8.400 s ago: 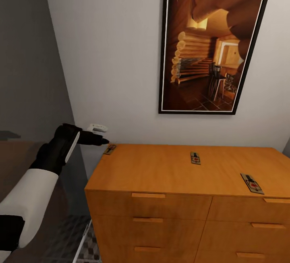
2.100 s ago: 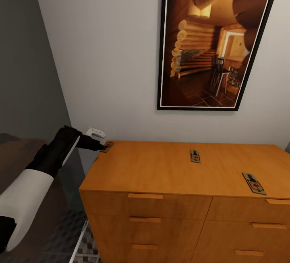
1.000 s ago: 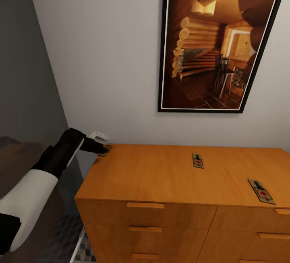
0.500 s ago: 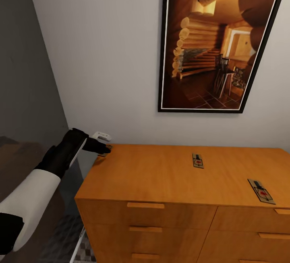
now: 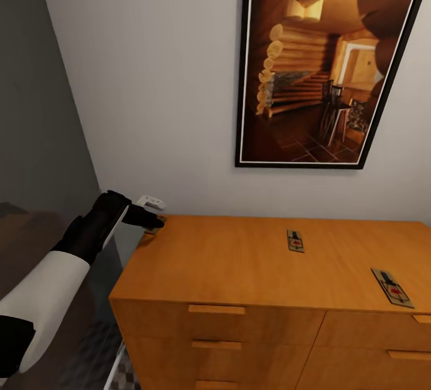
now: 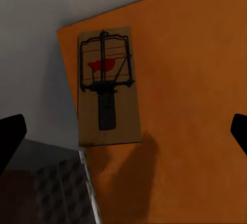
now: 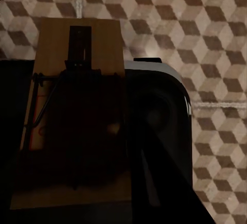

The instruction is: Take the four mousetraps from the cabinet in the bathroom and place them on the bathroom floor. Make sure all four end up on the same floor surface, and ensure that at least two of them are either under or directly next to the same bathroom sink.

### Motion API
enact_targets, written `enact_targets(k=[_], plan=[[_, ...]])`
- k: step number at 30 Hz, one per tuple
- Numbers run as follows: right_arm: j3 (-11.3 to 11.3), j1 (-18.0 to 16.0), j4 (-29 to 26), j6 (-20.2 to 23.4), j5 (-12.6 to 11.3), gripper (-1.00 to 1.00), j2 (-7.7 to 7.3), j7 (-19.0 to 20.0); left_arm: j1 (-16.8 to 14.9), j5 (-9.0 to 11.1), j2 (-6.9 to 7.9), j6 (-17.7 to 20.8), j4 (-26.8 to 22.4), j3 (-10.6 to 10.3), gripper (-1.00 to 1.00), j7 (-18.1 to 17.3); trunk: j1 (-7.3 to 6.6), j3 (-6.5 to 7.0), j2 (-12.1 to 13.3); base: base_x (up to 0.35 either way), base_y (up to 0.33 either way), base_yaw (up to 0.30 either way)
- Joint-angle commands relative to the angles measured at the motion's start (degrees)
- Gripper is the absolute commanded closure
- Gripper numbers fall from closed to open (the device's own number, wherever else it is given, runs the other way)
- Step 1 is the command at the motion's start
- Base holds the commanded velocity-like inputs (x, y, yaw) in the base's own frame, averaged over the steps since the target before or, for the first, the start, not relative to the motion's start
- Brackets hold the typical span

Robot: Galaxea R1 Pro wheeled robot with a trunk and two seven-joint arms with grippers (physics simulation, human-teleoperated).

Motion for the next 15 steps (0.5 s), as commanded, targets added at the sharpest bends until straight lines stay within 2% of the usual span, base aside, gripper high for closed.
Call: enact_targets(k=[1,6,15], plan=[[0.2,0.0,-0.1,-0.1,-0.3,1.0,0.02,-0.1,0.0,-0.6,0.05,0.1,0.0,-0.1,-1.0,-0.5,0.01,-0.05,0.0,0.12,0.0,0.0],[0.2,0.0,-0.1,-0.1,-0.3,1.0,0.06,-0.1,0.0,-0.6,0.05,0.0,0.0,-0.2,-1.0,-0.5,0.01,-0.05,0.0,0.09,0.0,0.0],[0.2,0.0,-0.1,-0.1,-0.3,1.0,0.17,0.0,0.0,-0.6,0.05,0.0,0.1,-0.3,-1.0,-0.5,0.01,-0.05,0.0,0.01,0.0,0.0]])
